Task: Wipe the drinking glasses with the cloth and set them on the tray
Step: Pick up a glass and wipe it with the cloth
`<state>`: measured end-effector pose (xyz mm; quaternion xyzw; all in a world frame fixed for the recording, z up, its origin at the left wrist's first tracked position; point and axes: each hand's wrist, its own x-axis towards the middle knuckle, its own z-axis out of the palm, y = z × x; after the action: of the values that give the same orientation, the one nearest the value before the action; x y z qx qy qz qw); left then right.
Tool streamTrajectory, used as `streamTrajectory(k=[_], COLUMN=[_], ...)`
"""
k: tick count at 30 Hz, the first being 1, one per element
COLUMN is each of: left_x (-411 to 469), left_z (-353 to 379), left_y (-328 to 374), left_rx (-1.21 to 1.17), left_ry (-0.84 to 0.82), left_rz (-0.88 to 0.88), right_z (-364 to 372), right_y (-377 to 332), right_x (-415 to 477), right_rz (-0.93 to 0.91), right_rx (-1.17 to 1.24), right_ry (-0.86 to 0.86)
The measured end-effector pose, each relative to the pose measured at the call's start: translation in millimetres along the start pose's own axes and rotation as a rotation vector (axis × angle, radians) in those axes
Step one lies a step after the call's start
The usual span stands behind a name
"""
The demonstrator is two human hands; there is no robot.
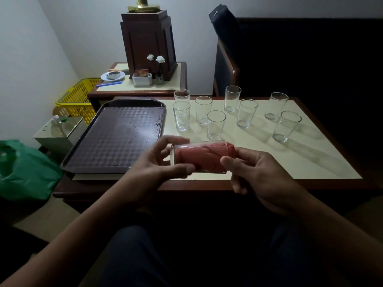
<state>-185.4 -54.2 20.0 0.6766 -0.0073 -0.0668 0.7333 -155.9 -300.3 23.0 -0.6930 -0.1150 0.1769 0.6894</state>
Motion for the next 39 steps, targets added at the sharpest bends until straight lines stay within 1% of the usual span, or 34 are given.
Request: streamTrajectory(k=[1, 2, 5, 7, 9, 11, 12, 13, 14, 16, 18, 21, 25, 28, 29, 30, 32, 33, 34, 35, 38, 39], left_x=[-0.3, -0.4, -0.9, -1.4, -2.4, -3.4, -3.4, -3.2, -2.5, -0.6, 0.5, -0.6, -2.6, -4.8, -5.6, -6.7, -8.2, -8.3, -7.4, -6.0, -2.9, -2.2], left_z=[-3.0, -5.3, -8.7, -8.3, -4.8, 1.8, 4.7, 6.9, 8.5, 8.1, 6.5, 4.5, 4.1, 5.8, 5.5, 4.6, 3.0, 2.4, 1.5, 0.8, -1.3, -1.3], left_y=[0.3, 0.6, 3.1, 3.3, 3.4, 2.9, 1.9, 0.8, -0.5, -3.7, -5.3, -4.8, -3.2, -2.3, -2.3, -2.1, -0.4, 0.4, 0.6, 0.4, -0.6, -0.9], left_rx=[0.064, 0.069, -0.077, -0.146, -0.154, -0.124, -0.112, -0.112, -0.127, -0.166, -0.185, -0.204, -0.187, -0.188, -0.179, -0.161, -0.125, -0.123, -0.132, -0.145, -0.174, -0.189], left_ry=[0.012, 0.027, 0.065, 0.064, 0.042, 0.020, 0.018, 0.018, 0.020, 0.037, 0.057, 0.033, -0.023, -0.062, -0.082, -0.102, -0.124, -0.124, -0.114, -0.089, 0.008, 0.020], left_rz=[0.060, 0.078, -0.002, -0.043, -0.058, -0.072, -0.081, -0.090, -0.097, -0.111, -0.127, -0.123, -0.100, -0.112, -0.110, -0.101, -0.064, -0.045, -0.033, -0.031, -0.066, -0.082], right_z=[-2.7, -6.3, -22.4, -31.5, -32.5, -26.5, -23.9, -21.3, -18.6, -16.6, -19.2, -26.7, -31.3, -28.0, -26.1, -23.5, -17.7, -16.9, -18.2, -21.7, -36.8, -38.8], right_y=[-0.6, -1.4, -5.0, -5.3, -3.0, 1.2, 3.5, 4.8, 5.5, 0.7, -4.8, -6.7, -8.1, -3.1, -0.2, 2.2, 3.2, 1.6, 0.0, -0.6, -3.3, -3.8], right_x=[1.9, 4.3, 13.4, 17.8, 19.6, 17.8, 15.7, 12.8, 9.4, 3.8, 2.6, 2.9, 2.2, 6.0, 7.2, 8.0, 8.1, 8.0, 8.6, 10.3, 12.3, 11.0], right_rz=[0.041, 0.074, 0.091, 0.064, 0.023, -0.077, -0.155, -0.221, -0.258, -0.227, -0.173, -0.242, -0.206, -0.201, -0.165, -0.098, 0.079, 0.122, 0.115, 0.060, -0.186, -0.255], right_rx=[0.048, 0.098, 0.228, 0.215, 0.180, 0.082, -0.016, -0.111, -0.166, -0.170, -0.112, -0.156, -0.200, -0.280, -0.278, -0.219, 0.002, 0.059, 0.045, -0.025, -0.428, -0.542], right_ry=[0.016, 0.045, 0.199, 0.322, 0.423, 0.469, 0.447, 0.364, 0.242, 0.026, -0.057, 0.006, 0.042, 0.160, 0.178, 0.165, 0.056, 0.025, 0.041, 0.100, 0.403, 0.448])
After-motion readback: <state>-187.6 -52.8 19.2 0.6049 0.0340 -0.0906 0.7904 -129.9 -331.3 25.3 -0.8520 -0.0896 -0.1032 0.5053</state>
